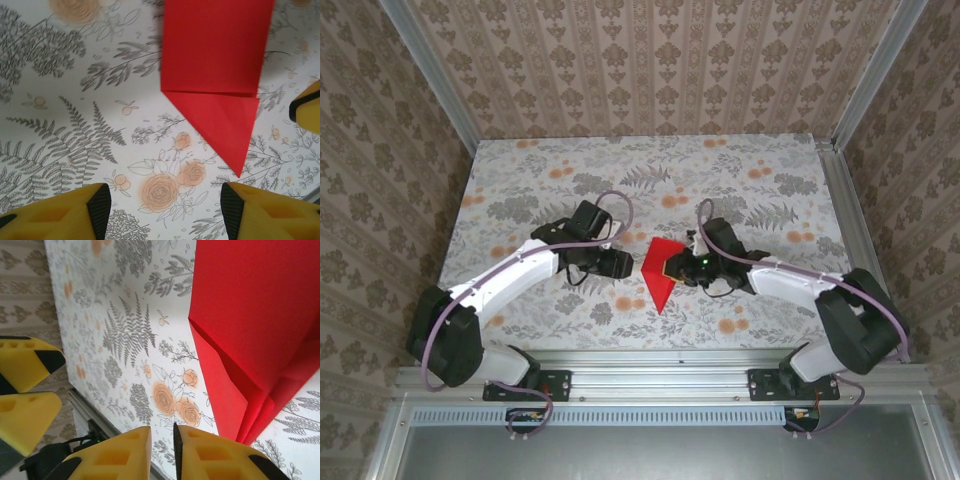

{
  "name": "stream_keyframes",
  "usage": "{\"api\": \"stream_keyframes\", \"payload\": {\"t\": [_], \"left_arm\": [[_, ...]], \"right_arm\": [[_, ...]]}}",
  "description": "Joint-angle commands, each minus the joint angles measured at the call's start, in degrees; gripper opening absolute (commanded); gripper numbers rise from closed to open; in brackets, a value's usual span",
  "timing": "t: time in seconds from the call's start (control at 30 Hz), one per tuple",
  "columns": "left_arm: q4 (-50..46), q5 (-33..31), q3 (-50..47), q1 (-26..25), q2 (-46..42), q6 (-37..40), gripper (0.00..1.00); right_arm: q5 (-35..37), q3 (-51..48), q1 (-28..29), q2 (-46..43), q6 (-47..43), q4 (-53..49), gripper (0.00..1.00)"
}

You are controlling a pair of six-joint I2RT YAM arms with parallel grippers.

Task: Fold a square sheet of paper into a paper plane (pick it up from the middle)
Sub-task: Fold the wing for the fifth time at the center of the table.

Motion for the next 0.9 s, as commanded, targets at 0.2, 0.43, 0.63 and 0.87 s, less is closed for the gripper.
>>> {"api": "stream_keyframes", "payload": {"t": [0.2,0.43,0.63,0.87], "left_arm": [[3.4,5.8,-3.7,4.4,-1.2,-2.0,0.63],[4.4,7.7,-4.2,5.4,-0.3,-2.0,0.63],[5.7,9.4,-4.2,5.4,1.1,-2.8,0.63],[7.9,11.4,-4.7,5.4,2.7,-4.5,0.63]], "right_arm": [[4.3,4.7,2.1,8.9,-3.8,-1.6,0.18],[6.6,5.3,1.9,10.8,-6.9,-5.2,0.16],[6.0,2.2,0.7,11.5,-6.7,-2.3,0.12],[3.2,-0.9,-0.3,12.5,-6.5,3.5,0.06]]}}
